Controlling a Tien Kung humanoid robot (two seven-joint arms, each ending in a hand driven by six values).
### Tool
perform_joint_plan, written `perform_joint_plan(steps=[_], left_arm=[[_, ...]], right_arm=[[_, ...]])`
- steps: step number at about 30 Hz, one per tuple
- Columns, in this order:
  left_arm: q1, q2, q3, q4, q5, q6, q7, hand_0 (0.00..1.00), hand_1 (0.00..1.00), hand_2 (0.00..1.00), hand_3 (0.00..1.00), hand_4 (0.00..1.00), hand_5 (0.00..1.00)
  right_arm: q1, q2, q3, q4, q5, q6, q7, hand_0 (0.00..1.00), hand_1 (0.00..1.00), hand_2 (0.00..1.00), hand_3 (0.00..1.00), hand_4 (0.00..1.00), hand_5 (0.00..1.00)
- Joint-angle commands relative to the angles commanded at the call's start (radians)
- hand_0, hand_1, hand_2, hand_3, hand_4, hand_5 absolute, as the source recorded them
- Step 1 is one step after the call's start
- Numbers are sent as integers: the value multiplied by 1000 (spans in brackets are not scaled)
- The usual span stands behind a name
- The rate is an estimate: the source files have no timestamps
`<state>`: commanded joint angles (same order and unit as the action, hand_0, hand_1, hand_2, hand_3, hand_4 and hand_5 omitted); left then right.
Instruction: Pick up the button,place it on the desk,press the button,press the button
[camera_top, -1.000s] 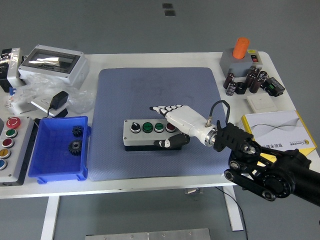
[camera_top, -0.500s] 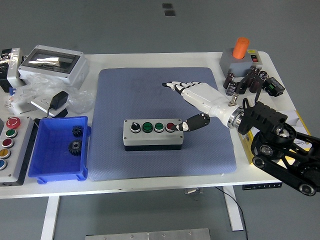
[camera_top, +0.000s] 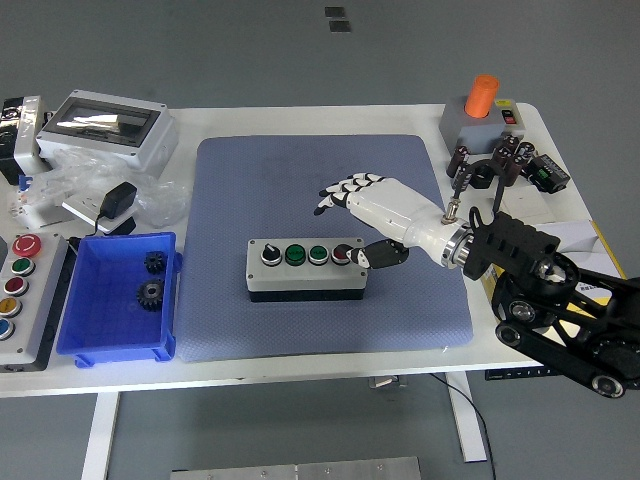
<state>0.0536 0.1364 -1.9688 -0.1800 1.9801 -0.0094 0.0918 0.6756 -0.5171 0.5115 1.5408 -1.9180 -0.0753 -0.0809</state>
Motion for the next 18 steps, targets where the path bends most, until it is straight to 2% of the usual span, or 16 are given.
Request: perform_joint_plan(steps=[2,3,7,8,18], left_arm=[[0,0,-2,0,1,0,-1,726,733,605,603,611,207],[1,0,-3,0,2,0,-3,727,732,606,603,610,210],[1,1,-6,0,3,0,-8,727,732,606,603,610,210],[0,1,-7,0,4,0,-9,727,733,608,606,614,213],[-3,1,-9,0,5,-1,-16,728,733,610,606,620,232]], right_arm=[[3,-1,-4,2,-11,2,-4,978,958,923,645,2,68],[6,-2,-8,2,-15,5,-7,761,665,588,651,2,24],[14,1,-30,-2,-21,12,-18,761,665,588,651,2,24],[18,5,-38,-7,-21,14,-21,547,380,362,659,45,2],[38,62,-99,-66,-16,14,-41,545,382,332,657,62,2]])
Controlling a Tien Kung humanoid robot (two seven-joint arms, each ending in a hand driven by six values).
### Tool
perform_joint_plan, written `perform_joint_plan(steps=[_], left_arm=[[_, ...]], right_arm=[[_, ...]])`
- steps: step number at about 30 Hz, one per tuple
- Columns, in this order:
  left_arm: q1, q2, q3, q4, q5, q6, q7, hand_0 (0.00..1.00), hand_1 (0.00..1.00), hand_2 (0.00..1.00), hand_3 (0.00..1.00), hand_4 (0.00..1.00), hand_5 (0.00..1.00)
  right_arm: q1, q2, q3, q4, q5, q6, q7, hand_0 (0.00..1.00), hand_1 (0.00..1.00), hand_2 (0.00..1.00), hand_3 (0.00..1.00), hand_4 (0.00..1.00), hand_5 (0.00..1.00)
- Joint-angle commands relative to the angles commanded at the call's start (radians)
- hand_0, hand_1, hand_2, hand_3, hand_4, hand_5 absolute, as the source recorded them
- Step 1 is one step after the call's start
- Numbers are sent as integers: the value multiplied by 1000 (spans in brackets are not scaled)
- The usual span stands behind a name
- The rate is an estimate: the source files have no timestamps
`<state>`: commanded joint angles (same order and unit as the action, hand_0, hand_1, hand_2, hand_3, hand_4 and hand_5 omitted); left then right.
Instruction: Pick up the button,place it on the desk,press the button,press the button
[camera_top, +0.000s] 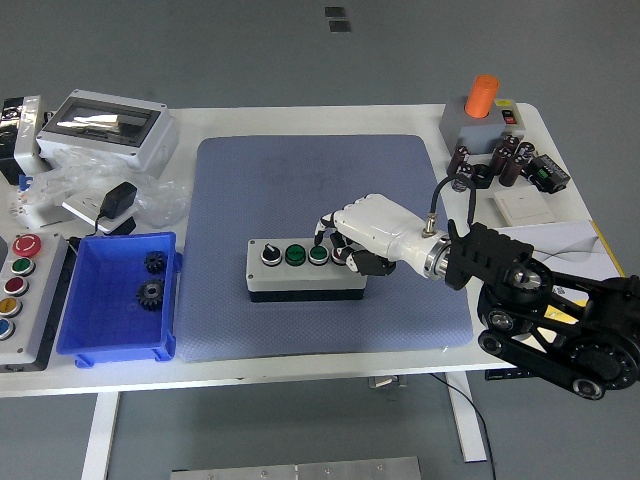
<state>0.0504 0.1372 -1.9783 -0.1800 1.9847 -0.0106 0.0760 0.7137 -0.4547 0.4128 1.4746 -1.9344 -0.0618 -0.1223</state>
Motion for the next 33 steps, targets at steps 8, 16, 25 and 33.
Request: perform_joint_plan(steps=[8,16,25,33], left_arm=[[2,2,0,0,-1,-3,-5,728,734,611,607,626,239],[-1,2,9,0,-18,-9,-22,729,735,613,608,633,264],[0,2,27,0,-40,-12,-30,729,735,614,609,633,265],[0,2,25,0,-40,-16,-26,730,736,614,609,632,276]], right_arm=[[-5,19,-21,-29,-15,-1,-14,553,387,333,658,65,2],[-7,24,-31,-43,-48,1,-26,557,392,329,666,49,2],[-9,3,32,6,40,-40,30,559,394,324,668,41,2],[-29,-28,151,46,126,-10,18,565,396,334,663,74,2]])
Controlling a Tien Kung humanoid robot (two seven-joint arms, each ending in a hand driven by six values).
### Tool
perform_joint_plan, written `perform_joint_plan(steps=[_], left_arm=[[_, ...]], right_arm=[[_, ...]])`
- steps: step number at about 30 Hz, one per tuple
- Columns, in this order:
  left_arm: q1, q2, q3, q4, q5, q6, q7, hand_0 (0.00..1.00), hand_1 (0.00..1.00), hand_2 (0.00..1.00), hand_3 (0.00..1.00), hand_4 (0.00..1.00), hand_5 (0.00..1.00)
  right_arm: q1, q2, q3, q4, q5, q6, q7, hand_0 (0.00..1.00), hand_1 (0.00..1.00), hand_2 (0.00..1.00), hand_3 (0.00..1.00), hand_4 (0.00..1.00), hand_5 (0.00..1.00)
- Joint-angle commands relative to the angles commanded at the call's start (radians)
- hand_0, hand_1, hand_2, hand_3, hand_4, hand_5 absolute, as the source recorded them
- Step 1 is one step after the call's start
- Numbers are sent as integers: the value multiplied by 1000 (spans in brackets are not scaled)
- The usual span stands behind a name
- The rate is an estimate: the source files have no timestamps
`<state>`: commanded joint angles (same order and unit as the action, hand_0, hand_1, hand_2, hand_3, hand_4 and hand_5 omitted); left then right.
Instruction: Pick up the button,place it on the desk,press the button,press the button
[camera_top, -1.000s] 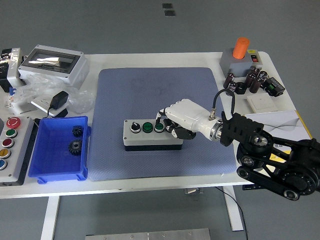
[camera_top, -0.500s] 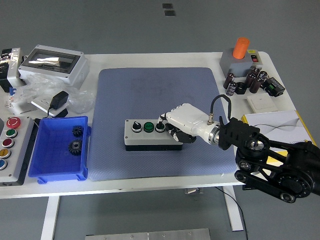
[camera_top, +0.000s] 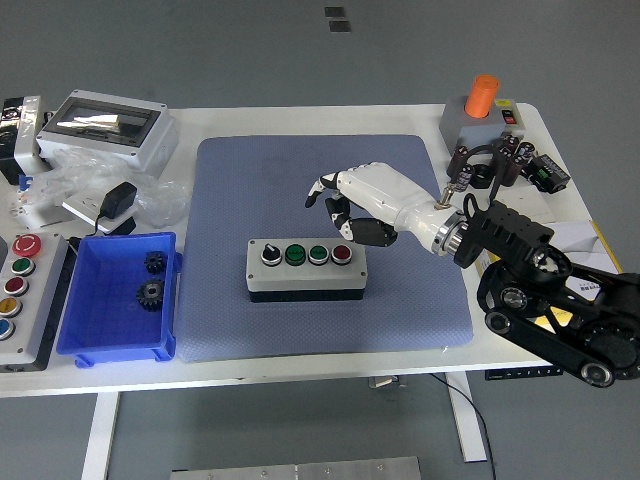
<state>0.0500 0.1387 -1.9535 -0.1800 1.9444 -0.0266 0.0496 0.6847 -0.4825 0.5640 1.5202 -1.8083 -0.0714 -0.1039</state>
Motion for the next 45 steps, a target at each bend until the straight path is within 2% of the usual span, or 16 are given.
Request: perform_joint_plan(steps=[2,5,6,11,12,19,26,33,39,45], left_arm=[[-1,-1,-1,0,2,-2,1,730,736,614,609,632,276],[-3,-4,-2,0,4,-4,2,730,736,614,609,632,276],[-3,-5,-2,0,5,-5,2,731,735,613,607,632,280],[-8,-7,-8,0,11,-5,1,731,735,613,607,632,280],[-10,-7,-9,0,11,-5,0,731,736,614,606,633,281],[-5,-8,-17,0,17,-6,7,731,736,614,605,632,281],[-6,-5,-28,0,26,-8,7,731,735,612,605,629,277],[-6,-5,-30,0,31,-8,7,731,736,611,604,627,277],[-7,-4,-31,0,32,-8,5,731,735,610,604,619,267],[-10,-4,-30,0,32,-10,5,730,735,609,603,616,264]], right_arm=[[-3,3,7,-16,-14,33,-26,565,396,334,663,74,2],[-10,15,16,-30,-39,32,-39,565,396,334,663,74,2],[-11,18,17,-31,-47,26,-41,956,968,998,998,933,367],[-18,19,21,-22,-91,-9,-40,956,968,998,998,933,367],[-20,17,17,-20,-96,-6,-43,998,998,998,998,998,500],[-12,23,-32,-20,-103,36,-69,998,998,998,998,998,485],[-3,74,-111,-77,-113,54,-92,998,998,998,998,998,457],[8,139,-165,-148,-112,44,-101,998,998,998,998,998,446],[19,187,-205,-228,-111,-42,-110,998,998,998,998,998,439],[13,198,-246,-268,-105,-116,-133,998,998,998,998,998,436]])
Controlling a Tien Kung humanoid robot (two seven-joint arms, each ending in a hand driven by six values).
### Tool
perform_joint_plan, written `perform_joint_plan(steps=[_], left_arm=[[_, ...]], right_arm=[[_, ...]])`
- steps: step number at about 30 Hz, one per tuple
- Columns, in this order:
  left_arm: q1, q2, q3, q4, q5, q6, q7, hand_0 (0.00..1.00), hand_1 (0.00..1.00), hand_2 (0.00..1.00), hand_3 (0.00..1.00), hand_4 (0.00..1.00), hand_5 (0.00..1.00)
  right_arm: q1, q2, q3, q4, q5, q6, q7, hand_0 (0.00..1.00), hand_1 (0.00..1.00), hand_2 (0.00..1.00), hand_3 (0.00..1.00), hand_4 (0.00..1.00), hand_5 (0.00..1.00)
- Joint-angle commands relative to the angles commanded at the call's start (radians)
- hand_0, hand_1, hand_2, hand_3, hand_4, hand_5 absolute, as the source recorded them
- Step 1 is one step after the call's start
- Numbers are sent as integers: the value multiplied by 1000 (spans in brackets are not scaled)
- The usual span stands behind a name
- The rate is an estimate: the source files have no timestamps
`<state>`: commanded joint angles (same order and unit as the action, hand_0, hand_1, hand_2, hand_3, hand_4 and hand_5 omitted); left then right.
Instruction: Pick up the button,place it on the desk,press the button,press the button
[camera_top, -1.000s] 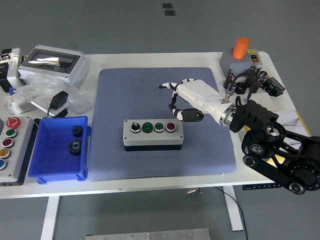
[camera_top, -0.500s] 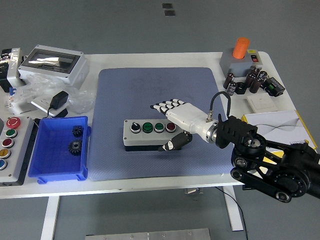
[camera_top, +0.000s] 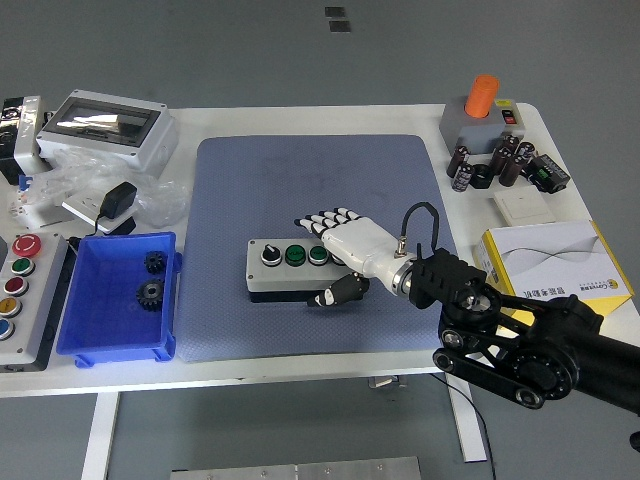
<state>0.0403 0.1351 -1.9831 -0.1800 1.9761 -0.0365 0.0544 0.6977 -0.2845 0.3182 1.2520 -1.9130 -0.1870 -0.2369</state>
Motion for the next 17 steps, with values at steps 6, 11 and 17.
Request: perform_joint_plan(steps=[6,11,17], left_arm=[[-3,0,1,0,-2,-2,-2,730,735,609,604,614,256],[-3,1,4,0,-6,-2,-3,730,735,609,604,613,254],[-3,0,11,0,-12,-5,-6,730,735,609,604,613,254]], right_arm=[[-5,5,6,-19,20,-114,-19,411,566,599,952,909,210],[-7,10,7,-37,30,-133,-39,212,359,363,523,609,40],[-12,13,-17,-46,35,-110,-40,212,359,363,523,609,40]])
